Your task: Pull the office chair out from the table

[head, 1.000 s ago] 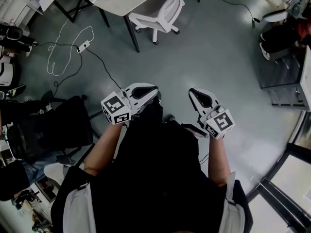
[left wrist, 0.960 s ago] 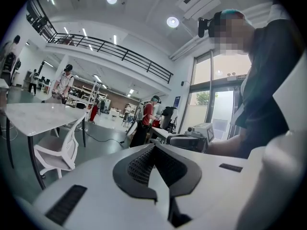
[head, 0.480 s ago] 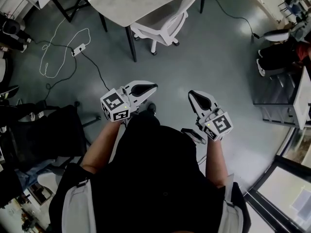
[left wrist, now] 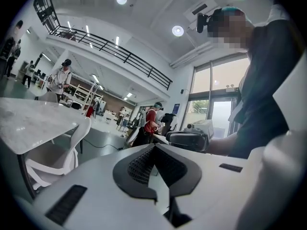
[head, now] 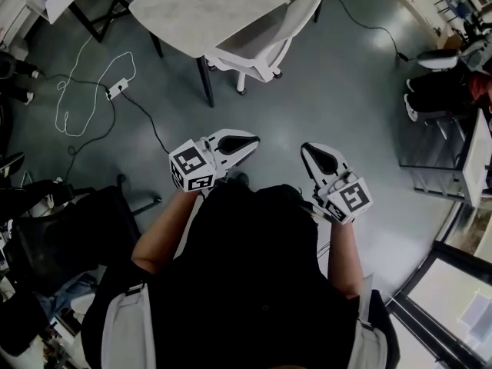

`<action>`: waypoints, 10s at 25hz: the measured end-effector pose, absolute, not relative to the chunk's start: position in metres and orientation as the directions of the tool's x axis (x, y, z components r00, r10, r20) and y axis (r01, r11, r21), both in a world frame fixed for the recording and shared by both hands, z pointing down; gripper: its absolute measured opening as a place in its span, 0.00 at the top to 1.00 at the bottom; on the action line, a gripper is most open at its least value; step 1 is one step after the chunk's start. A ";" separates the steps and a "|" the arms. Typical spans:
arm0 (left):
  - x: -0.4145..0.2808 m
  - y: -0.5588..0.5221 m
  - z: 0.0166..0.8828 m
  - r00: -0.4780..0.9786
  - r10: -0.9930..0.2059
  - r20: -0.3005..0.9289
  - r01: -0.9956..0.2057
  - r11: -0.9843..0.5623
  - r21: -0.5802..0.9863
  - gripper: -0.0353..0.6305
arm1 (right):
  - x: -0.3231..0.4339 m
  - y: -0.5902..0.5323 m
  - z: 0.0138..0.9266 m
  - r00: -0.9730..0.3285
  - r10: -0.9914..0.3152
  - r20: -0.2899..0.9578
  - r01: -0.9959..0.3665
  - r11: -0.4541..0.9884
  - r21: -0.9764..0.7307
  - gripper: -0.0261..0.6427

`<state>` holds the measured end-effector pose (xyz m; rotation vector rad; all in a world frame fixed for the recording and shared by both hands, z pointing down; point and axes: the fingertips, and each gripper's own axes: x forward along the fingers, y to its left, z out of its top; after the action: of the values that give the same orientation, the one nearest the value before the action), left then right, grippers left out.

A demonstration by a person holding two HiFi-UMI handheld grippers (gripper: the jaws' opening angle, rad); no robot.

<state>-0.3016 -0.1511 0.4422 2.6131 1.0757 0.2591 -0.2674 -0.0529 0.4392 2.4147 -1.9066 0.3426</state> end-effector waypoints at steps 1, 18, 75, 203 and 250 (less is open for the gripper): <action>-0.297 -0.155 0.444 0.702 0.710 0.049 0.654 -0.671 0.348 0.93 | -0.264 -0.058 0.440 0.217 -0.955 0.203 -0.965 -0.241 -0.103 0.92; -0.172 -0.163 0.467 0.726 0.677 0.120 0.596 -0.707 0.382 0.93 | -0.133 -0.076 0.464 0.152 -0.970 0.188 -0.973 -0.180 -0.143 0.92; 0.217 -0.242 0.488 0.856 0.459 0.239 0.383 -0.872 0.304 0.93 | 0.258 -0.208 0.473 -0.221 -0.906 0.362 -0.961 0.267 0.080 0.92; 0.263 -0.151 0.656 0.394 0.026 0.919 0.076 -0.997 -0.005 0.80 | 0.301 -0.151 0.662 -0.325 -0.167 0.931 -0.085 0.985 0.147 0.81; 0.209 0.014 0.661 0.372 0.074 0.925 0.170 -0.985 0.010 0.79 | 0.244 0.024 0.667 -0.378 -0.207 0.902 -0.214 0.968 0.132 0.81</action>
<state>0.2092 0.0144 0.6615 2.6729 0.2375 1.7943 0.2440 0.0238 0.6675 0.3010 -1.9705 0.0084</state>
